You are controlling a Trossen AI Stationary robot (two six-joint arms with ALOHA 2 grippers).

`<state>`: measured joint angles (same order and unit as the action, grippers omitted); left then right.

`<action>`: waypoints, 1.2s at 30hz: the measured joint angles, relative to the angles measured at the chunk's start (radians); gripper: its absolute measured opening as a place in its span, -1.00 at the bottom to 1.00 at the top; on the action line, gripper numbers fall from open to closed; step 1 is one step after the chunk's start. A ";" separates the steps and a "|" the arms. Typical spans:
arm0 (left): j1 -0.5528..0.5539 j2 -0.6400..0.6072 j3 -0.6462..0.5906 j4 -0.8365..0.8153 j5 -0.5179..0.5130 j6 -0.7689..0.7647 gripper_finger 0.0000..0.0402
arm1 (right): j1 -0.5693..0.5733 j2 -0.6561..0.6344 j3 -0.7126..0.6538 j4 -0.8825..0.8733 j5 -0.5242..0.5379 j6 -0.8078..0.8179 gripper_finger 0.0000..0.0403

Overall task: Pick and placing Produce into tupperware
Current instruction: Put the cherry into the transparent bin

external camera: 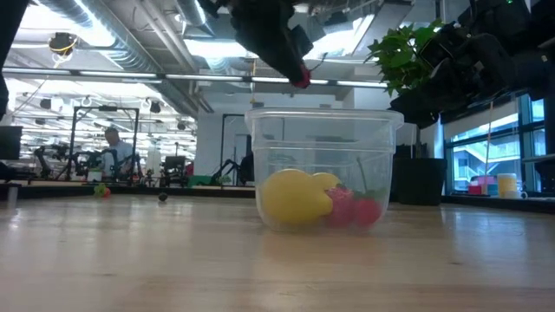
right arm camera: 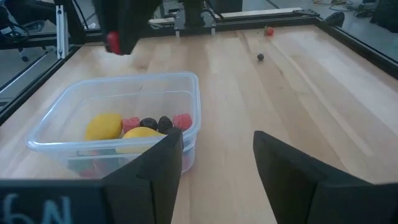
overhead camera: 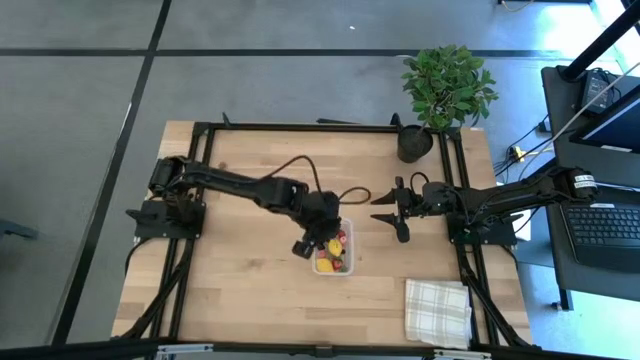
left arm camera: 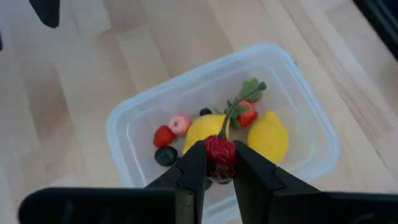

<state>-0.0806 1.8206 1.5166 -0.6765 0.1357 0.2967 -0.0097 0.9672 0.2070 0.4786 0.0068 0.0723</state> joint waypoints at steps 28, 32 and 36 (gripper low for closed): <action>-0.038 0.188 -0.001 0.088 -0.057 -0.108 -0.69 | 0.002 0.026 0.000 -0.035 0.000 0.028 -0.02; -0.038 0.188 -0.001 0.088 -0.057 -0.108 -0.68 | 0.002 0.026 0.000 -0.035 0.000 0.028 -0.02; -0.038 0.188 -0.001 0.088 -0.057 -0.107 -0.68 | 0.002 0.026 0.000 -0.035 0.000 0.028 -0.02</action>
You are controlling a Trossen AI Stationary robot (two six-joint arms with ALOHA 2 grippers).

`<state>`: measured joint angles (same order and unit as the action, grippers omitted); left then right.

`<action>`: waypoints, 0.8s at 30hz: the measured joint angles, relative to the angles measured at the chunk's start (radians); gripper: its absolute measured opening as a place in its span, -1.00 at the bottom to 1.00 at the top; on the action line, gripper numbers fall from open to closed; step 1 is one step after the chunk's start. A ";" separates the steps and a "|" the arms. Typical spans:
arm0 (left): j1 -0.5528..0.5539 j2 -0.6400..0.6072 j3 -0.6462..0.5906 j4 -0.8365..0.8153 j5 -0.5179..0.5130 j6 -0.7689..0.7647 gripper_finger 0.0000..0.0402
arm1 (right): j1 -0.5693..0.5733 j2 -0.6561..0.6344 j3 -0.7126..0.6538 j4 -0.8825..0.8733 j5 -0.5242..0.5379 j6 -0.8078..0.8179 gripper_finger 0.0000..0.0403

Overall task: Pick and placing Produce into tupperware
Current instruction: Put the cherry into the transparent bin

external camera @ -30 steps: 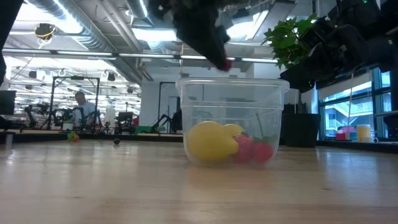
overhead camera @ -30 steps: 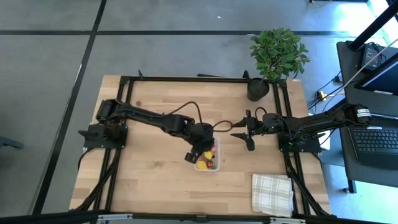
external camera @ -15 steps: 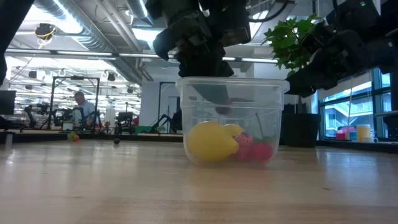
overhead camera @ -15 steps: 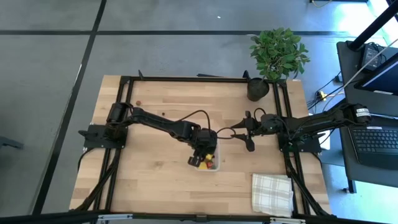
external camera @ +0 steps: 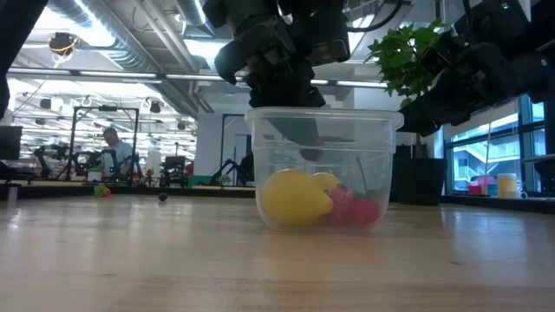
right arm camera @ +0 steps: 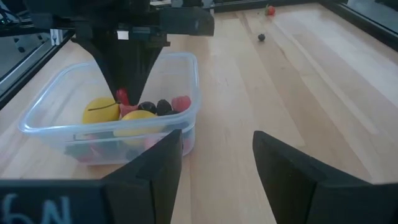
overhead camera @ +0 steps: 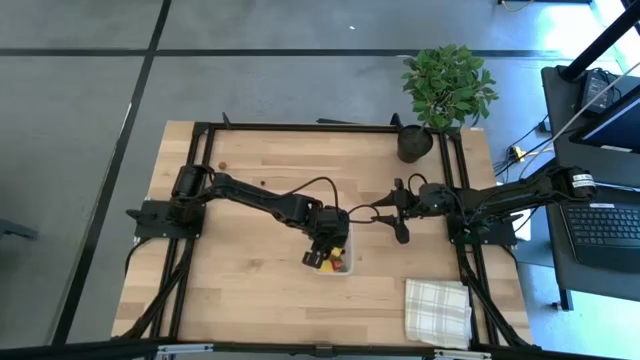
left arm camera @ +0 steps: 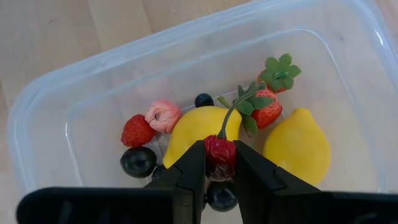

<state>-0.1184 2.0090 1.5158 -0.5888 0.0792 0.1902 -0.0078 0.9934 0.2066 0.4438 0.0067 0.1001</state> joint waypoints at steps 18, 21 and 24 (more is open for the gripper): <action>0.000 0.000 0.000 -0.002 0.000 0.003 -0.59 | 0.000 0.000 0.000 0.000 0.000 0.000 -0.02; 0.000 0.000 0.000 -0.002 0.000 0.003 -0.46 | 0.000 0.000 0.000 0.000 0.000 -0.001 -0.02; 0.000 0.000 0.000 -0.002 0.000 0.003 -0.33 | 0.000 0.000 0.000 0.000 0.000 -0.001 -0.02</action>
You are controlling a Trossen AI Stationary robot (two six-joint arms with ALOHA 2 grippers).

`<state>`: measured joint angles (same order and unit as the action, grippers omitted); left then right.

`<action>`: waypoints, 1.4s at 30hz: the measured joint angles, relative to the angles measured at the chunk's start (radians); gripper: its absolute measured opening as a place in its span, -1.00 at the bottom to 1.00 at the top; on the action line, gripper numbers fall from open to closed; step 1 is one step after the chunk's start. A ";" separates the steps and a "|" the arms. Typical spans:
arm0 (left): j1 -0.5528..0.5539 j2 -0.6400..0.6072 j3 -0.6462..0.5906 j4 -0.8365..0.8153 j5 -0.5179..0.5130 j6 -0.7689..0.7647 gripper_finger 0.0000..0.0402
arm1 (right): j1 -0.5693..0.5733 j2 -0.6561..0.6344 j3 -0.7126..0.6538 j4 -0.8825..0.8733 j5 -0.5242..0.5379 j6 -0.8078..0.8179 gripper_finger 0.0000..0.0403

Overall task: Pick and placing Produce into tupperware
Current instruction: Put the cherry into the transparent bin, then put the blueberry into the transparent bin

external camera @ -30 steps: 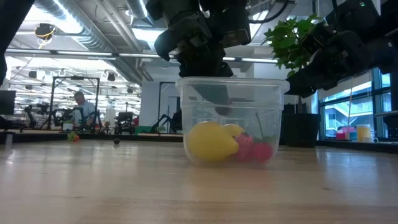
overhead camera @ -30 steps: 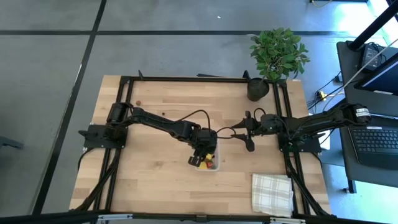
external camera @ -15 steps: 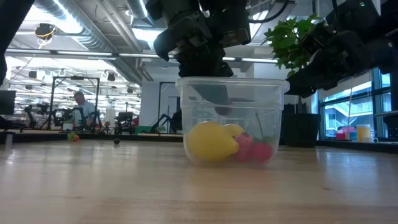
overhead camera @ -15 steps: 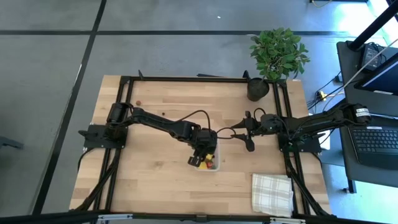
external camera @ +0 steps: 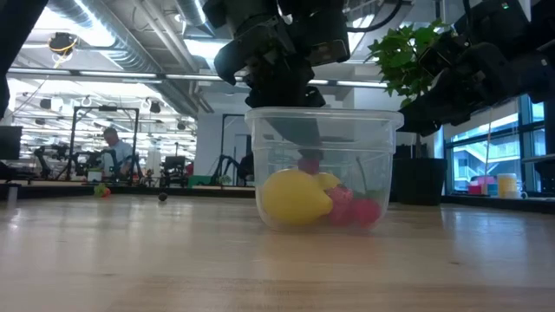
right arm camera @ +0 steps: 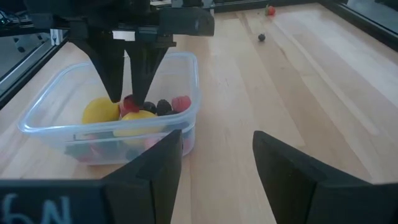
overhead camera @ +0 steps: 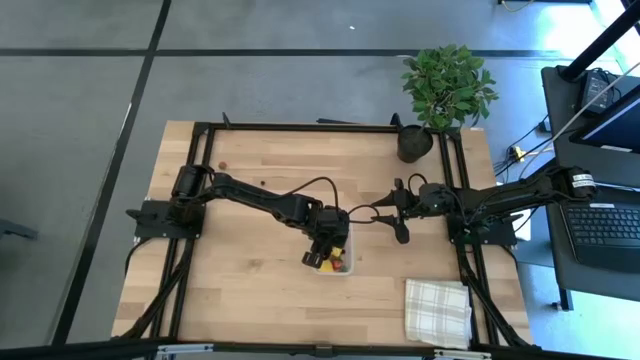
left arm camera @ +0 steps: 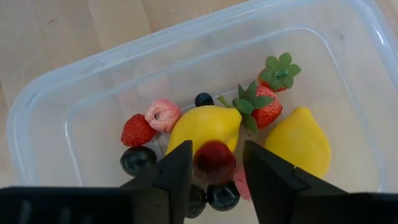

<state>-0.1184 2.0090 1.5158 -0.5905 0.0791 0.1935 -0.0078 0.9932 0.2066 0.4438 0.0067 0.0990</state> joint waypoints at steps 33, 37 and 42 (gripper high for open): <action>0.228 -0.461 -0.014 -0.562 -0.123 -0.088 -0.22 | 0.000 0.000 0.001 0.000 0.000 0.000 -0.02; 0.270 -0.461 -0.077 -0.557 -0.122 -0.121 -0.22 | 0.000 0.000 0.001 0.000 0.000 0.000 -0.02; 0.338 -0.486 -0.234 -0.450 -0.118 -0.125 -0.22 | 0.000 0.000 0.001 -0.003 0.000 0.000 -0.02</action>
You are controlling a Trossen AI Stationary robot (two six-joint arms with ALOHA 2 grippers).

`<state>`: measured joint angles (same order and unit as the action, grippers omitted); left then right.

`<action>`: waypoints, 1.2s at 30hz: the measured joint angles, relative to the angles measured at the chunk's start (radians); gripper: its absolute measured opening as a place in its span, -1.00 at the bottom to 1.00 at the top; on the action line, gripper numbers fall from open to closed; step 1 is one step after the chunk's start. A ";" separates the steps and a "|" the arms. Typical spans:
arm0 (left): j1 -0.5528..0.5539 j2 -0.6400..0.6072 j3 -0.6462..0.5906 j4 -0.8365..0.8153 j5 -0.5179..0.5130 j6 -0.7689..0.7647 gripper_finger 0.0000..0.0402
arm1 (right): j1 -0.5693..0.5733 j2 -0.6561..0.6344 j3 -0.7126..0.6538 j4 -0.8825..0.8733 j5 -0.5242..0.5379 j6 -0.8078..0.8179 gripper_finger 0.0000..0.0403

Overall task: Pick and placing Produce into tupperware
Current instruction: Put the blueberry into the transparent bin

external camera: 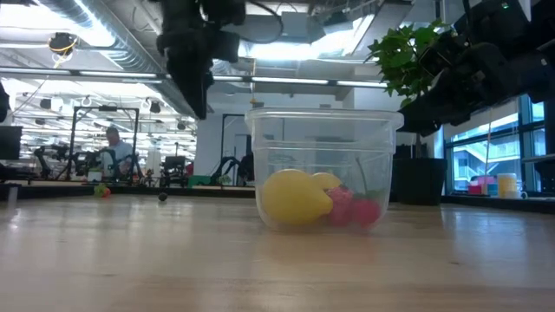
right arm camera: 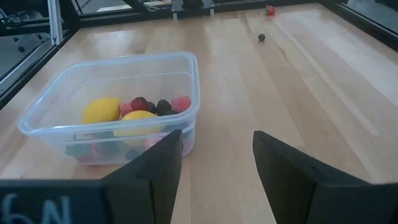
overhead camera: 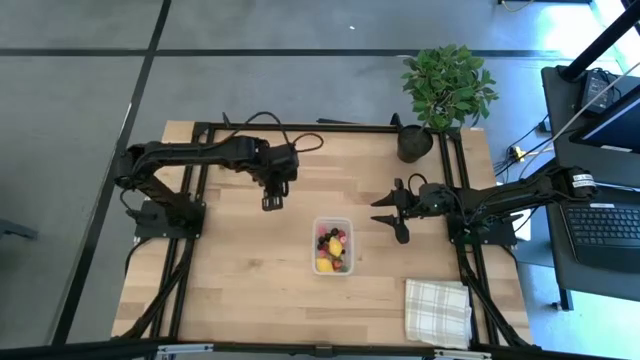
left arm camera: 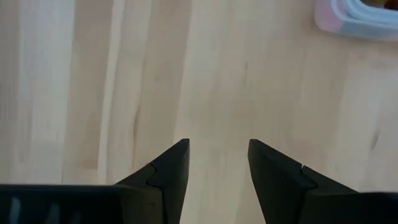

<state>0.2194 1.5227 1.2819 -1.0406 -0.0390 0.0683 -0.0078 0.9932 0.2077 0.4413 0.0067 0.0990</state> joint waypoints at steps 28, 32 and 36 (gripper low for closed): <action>0.086 -0.451 -0.961 1.293 -0.024 -0.084 -0.22 | 0.000 0.028 0.000 -0.005 0.000 -0.005 -0.02; 0.086 -0.451 -1.018 1.331 -0.125 -0.106 -0.22 | 0.000 0.028 0.000 -0.005 0.000 -0.003 -0.02; 0.086 -0.451 -1.055 1.335 -0.179 -0.122 -0.22 | 0.000 0.028 0.000 -0.004 0.000 -0.004 -0.02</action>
<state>0.3054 1.0714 0.2269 0.2947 -0.2178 -0.0536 -0.0082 1.0210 0.2077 0.4370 0.0068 0.0951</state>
